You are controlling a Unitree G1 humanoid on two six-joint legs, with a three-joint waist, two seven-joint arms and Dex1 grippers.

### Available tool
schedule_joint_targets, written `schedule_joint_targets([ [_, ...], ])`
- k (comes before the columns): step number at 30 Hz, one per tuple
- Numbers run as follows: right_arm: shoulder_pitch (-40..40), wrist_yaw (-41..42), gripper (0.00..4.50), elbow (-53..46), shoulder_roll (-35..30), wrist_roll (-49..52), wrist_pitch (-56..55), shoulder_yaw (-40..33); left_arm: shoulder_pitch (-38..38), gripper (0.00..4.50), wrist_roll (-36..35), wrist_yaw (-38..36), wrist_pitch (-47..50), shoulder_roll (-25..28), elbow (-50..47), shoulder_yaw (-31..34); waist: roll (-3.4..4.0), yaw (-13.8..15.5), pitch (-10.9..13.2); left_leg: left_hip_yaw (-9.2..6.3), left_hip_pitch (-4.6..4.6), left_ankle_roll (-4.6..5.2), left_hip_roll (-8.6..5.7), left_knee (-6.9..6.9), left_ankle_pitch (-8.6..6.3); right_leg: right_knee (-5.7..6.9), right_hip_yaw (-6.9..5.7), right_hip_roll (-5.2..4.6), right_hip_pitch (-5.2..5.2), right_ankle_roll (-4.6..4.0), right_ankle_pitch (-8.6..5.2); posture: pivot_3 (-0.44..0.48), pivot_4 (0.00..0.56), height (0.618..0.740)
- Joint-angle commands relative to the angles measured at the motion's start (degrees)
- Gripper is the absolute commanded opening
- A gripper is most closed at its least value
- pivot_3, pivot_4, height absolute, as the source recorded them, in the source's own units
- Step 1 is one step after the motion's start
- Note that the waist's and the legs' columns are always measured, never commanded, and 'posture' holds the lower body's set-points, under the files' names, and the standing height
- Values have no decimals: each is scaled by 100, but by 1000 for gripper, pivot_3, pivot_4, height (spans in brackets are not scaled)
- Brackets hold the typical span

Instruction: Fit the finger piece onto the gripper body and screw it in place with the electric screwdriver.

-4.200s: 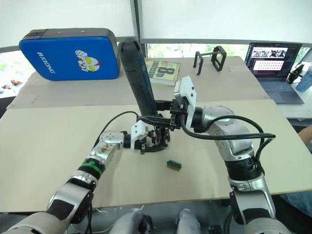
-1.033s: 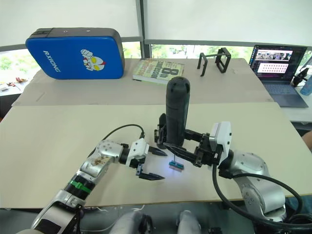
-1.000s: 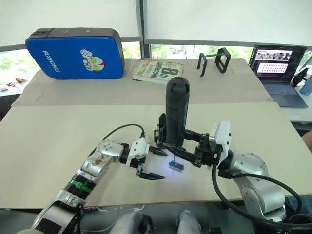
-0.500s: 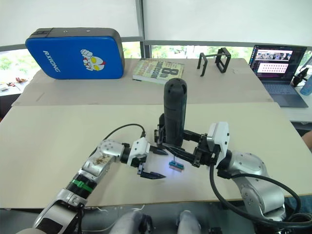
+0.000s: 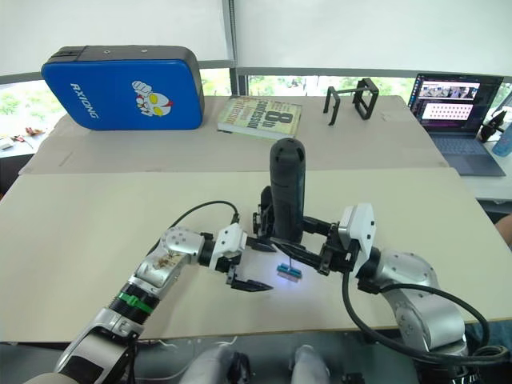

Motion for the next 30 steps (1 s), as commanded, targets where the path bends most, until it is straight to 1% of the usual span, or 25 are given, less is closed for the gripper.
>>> schedule_joint_targets([
  [1,-61,1,1897,-85,59,79,-222,-56,-98,4500,-20,17,-155,-32,-16,28,0,1,0,0,0,0,0,0,0,0,0,0,0,0,0,0,150,740],
  [12,-158,126,1897,201,52,28,-325,-88,-124,4500,-17,26,-198,-50,32,25,0,-1,0,0,0,0,-1,1,0,0,0,0,1,0,0,0,150,740],
  [30,-96,263,1897,246,-113,-17,-433,-147,-141,4500,-14,48,-266,-62,84,26,0,-1,0,0,0,0,-1,2,0,2,0,0,1,0,0,0,150,740],
])
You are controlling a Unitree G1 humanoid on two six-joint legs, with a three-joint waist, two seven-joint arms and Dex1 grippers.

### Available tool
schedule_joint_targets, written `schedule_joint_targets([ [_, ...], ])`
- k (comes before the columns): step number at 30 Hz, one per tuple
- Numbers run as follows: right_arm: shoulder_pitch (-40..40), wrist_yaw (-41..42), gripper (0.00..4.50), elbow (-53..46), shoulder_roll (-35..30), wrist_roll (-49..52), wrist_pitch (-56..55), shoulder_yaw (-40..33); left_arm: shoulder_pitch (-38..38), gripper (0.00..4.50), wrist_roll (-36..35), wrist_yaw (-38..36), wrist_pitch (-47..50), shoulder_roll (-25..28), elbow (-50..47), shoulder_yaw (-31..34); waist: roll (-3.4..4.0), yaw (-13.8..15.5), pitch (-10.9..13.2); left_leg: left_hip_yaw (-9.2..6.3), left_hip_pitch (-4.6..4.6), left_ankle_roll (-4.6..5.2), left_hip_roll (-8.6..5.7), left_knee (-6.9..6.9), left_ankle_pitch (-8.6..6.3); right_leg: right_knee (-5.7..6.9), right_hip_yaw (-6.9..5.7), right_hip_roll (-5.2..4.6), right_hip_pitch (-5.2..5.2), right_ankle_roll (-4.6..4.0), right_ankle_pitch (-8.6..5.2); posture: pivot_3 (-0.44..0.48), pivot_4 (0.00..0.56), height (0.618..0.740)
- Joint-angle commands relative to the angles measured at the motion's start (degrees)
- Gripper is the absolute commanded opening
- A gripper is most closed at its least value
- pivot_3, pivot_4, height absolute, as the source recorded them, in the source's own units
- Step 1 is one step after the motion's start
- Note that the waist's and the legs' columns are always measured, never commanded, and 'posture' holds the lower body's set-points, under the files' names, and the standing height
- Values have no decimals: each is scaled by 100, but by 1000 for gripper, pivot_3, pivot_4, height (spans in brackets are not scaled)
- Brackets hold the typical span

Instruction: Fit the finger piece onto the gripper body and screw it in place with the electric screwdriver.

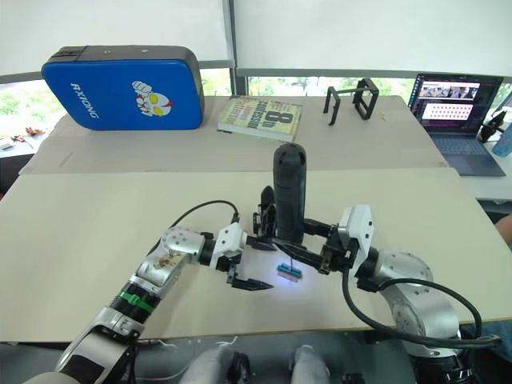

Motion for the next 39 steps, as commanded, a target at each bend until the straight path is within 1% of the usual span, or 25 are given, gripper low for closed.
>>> schedule_joint_targets([
  [1,-23,66,1897,-176,-85,52,-246,-222,-115,4500,-16,3,-101,-34,-41,23,0,0,0,0,0,0,0,0,0,0,0,0,0,0,0,0,150,740],
  [10,46,135,1897,-217,-172,107,-245,-317,-156,4500,-6,13,-189,-66,51,15,0,1,0,1,0,0,0,0,0,0,0,0,0,0,0,0,150,740],
  [17,-101,-83,1897,-472,-221,434,35,-453,-166,4500,2,-1,-221,-87,75,1,0,1,0,0,0,0,1,0,0,0,1,0,0,0,0,0,150,740],
  [26,-165,-331,1897,-610,-244,536,290,-363,-207,4500,3,-10,-258,-153,145,-6,0,2,0,0,0,0,1,2,0,0,1,-1,0,0,0,0,150,740],
  [39,-127,-377,1897,-490,-193,421,224,-279,-203,4500,-38,-37,-183,-167,109,3,0,3,0,0,0,0,1,2,0,0,0,0,0,0,0,0,150,740],
])
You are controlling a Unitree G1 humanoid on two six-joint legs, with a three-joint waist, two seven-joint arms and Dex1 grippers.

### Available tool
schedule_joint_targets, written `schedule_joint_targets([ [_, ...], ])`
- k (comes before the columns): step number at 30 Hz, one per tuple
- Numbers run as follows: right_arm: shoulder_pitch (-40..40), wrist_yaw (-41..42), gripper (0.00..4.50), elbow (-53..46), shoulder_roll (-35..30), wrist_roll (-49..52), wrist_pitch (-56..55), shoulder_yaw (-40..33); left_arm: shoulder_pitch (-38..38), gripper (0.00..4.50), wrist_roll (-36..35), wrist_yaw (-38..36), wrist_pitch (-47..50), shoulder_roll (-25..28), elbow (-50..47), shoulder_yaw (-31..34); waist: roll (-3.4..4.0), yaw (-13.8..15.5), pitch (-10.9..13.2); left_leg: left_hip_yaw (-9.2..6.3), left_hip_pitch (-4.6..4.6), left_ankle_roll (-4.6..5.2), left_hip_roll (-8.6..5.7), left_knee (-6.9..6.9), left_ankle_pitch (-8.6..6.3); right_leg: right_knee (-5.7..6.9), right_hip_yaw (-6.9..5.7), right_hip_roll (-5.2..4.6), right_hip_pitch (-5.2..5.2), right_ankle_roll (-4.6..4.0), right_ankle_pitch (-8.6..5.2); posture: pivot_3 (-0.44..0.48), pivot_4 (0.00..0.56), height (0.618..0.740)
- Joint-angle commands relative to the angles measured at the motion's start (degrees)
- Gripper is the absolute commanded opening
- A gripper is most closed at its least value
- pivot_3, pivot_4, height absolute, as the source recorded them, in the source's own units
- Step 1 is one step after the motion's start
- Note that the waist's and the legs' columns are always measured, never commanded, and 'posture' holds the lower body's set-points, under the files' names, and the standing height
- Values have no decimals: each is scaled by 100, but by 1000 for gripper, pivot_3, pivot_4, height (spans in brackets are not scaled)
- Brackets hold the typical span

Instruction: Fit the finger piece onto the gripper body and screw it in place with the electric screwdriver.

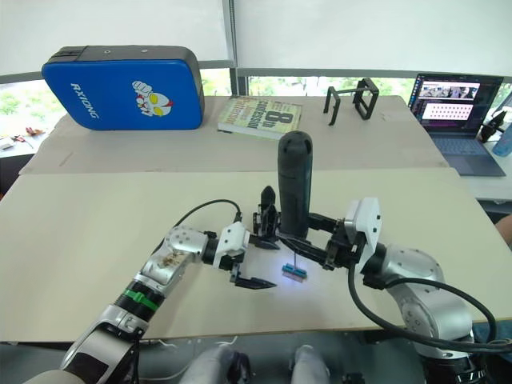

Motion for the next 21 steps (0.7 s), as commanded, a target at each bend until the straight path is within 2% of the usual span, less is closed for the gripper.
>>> schedule_joint_targets([
  [1,-90,-20,1897,-160,27,73,-129,-114,-103,4500,-46,-33,-2,-22,-145,11,0,0,0,0,0,0,0,0,0,0,0,0,0,0,0,0,150,740],
  [21,32,93,1897,-95,73,4,-219,-135,-110,4500,-8,-2,-34,-24,-162,-3,0,0,0,0,0,0,0,0,0,0,0,0,0,0,0,0,150,740],
])
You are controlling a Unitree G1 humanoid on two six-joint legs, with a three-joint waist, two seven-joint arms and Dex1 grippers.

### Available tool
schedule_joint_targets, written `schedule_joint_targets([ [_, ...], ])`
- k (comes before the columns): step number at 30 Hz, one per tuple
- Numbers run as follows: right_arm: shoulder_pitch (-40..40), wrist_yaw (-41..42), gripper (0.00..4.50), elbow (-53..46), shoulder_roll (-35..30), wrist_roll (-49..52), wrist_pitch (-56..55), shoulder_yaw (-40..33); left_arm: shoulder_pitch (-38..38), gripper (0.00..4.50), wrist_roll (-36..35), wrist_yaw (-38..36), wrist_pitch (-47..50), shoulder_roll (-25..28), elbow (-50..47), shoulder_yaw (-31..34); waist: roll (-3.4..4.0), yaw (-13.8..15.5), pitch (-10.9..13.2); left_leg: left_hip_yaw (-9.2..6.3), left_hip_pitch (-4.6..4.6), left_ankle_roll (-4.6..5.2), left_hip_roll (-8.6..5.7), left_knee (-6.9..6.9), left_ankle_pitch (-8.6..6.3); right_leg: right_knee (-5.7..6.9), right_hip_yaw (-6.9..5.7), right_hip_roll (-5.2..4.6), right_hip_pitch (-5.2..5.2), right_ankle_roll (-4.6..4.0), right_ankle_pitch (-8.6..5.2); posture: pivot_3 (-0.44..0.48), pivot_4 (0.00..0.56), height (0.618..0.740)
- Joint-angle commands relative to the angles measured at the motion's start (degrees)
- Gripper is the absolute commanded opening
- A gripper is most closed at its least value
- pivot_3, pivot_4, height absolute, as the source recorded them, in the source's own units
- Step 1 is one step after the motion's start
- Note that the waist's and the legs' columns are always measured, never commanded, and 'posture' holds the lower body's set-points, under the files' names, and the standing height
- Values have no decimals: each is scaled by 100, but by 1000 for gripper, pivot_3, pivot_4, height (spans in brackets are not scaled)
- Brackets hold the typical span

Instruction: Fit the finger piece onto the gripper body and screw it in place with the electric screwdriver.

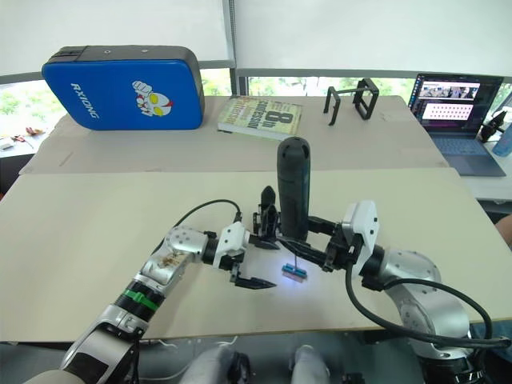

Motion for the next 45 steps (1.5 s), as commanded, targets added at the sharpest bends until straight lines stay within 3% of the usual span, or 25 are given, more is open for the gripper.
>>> schedule_joint_targets([
  [1,-23,43,1897,-187,18,94,-219,-157,-110,4500,-8,-2,-42,-26,-164,-3,0,0,0,0,0,0,0,0,0,0,0,0,0,0,0,0,150,740],
  [45,-126,326,1897,-10,-23,-285,-497,-19,-156,4500,-8,55,-101,-26,-75,49,0,2,0,0,1,0,0,2,0,1,-1,0,2,0,0,0,150,740],
])
